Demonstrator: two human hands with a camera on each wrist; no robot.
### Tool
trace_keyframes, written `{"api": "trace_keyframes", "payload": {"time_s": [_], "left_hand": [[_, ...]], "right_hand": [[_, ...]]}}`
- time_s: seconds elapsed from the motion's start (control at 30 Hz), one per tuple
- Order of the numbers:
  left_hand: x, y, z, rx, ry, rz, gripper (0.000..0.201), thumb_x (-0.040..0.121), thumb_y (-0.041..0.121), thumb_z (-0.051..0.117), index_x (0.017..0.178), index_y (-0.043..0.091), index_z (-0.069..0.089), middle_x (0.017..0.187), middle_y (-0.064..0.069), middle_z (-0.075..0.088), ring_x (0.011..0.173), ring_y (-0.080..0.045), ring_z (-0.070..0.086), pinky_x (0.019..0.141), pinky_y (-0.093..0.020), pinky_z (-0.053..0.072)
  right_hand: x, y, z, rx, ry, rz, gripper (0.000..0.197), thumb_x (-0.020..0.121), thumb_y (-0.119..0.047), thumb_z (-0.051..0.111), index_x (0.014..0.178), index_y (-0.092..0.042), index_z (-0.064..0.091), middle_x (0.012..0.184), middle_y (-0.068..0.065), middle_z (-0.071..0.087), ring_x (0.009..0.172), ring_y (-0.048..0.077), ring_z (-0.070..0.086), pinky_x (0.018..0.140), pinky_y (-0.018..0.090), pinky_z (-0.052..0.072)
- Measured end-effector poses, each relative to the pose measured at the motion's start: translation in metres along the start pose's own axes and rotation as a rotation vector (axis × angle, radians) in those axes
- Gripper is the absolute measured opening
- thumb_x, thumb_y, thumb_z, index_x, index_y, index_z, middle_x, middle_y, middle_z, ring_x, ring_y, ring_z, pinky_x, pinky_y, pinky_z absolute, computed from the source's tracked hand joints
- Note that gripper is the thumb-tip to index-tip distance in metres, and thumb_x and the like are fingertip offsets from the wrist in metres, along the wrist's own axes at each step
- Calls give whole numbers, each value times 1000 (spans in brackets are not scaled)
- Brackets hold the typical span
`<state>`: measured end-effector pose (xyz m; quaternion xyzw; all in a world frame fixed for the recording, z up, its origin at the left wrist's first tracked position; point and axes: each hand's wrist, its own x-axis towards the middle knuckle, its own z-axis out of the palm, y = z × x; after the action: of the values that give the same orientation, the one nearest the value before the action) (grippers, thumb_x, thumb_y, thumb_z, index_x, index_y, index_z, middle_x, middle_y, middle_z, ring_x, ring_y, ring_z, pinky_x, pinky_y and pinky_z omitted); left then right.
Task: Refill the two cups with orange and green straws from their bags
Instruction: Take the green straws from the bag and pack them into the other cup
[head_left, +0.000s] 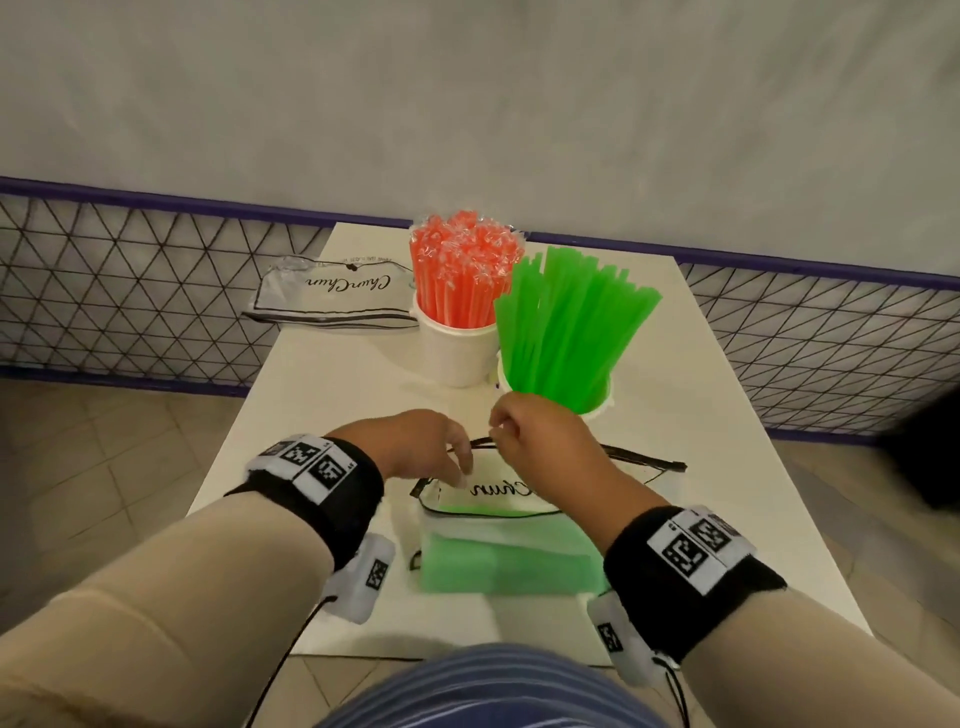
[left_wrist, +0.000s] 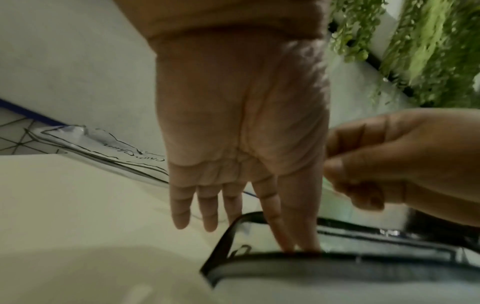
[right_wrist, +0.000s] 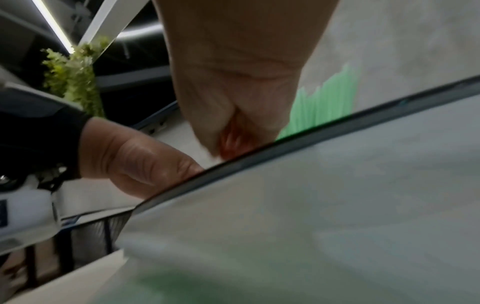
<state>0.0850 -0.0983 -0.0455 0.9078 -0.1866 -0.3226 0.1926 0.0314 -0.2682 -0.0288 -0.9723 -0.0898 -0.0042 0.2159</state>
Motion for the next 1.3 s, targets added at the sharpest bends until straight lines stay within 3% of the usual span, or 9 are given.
{"api": "trace_keyframes", "payload": {"time_s": [0.13,0.2,0.27,0.47,0.67,1.03,1.13,1.2,1.3], "left_hand": [[0,-7,18,267,-192,-74,61,79,33,73,135,29,50,126,3,50,112,-20,52,95,-37,46],[1,-8,27,319,-201,-66,64,73,36,76,130,26,49,128,3,53,111,-21,55,96,-43,48],[-1,-10,34,333,-185,-67,68,67,38,80,124,22,48,126,1,55,106,-23,58,92,-45,51],[-3,-12,46,320,-180,-68,95,66,31,84,144,19,30,139,-1,42,114,-25,55,93,-43,51],[-4,-14,43,323,-158,-60,114,64,33,87,152,20,15,149,1,29,125,-24,48,98,-43,48],[4,-17,41,236,-154,-77,109,65,34,85,150,26,19,148,3,34,123,-24,49,98,-41,47],[2,-21,29,129,-143,-68,90,66,38,84,141,33,34,141,11,39,118,-20,50,99,-38,45],[1,-21,18,-45,-116,-30,69,73,36,80,133,32,47,136,8,38,122,-20,46,103,-38,40],[6,-13,4,-608,77,-29,38,83,40,71,115,24,57,132,-3,50,121,-24,47,102,-39,38]], "right_hand": [[3,-3,38,-160,-444,-110,35,87,-34,65,117,-17,64,110,5,66,101,25,61,76,27,40],[-1,-3,52,-225,-574,-130,42,90,-36,62,125,-13,59,116,7,64,105,27,60,76,26,35],[-6,-3,63,-248,-667,-106,40,93,-36,56,125,-12,58,116,10,63,104,30,59,76,27,35],[-11,3,69,-242,-735,-99,46,92,-39,58,130,-14,53,119,9,57,103,28,56,79,30,39],[-11,8,69,-315,-698,-134,33,93,-23,49,124,-12,51,115,11,57,102,31,57,78,34,42],[-10,16,44,-206,-531,-94,27,87,-6,49,113,-13,52,109,11,57,97,31,58,77,35,45],[-5,9,6,-22,-454,-52,8,91,-11,53,96,-17,54,99,6,60,91,27,60,76,35,47],[-6,5,-30,236,-360,30,12,95,-19,57,107,-21,56,102,0,62,94,21,60,76,31,47],[-5,5,-86,673,-90,151,27,96,-26,58,121,-35,54,106,-17,62,99,4,58,79,19,42]]}}
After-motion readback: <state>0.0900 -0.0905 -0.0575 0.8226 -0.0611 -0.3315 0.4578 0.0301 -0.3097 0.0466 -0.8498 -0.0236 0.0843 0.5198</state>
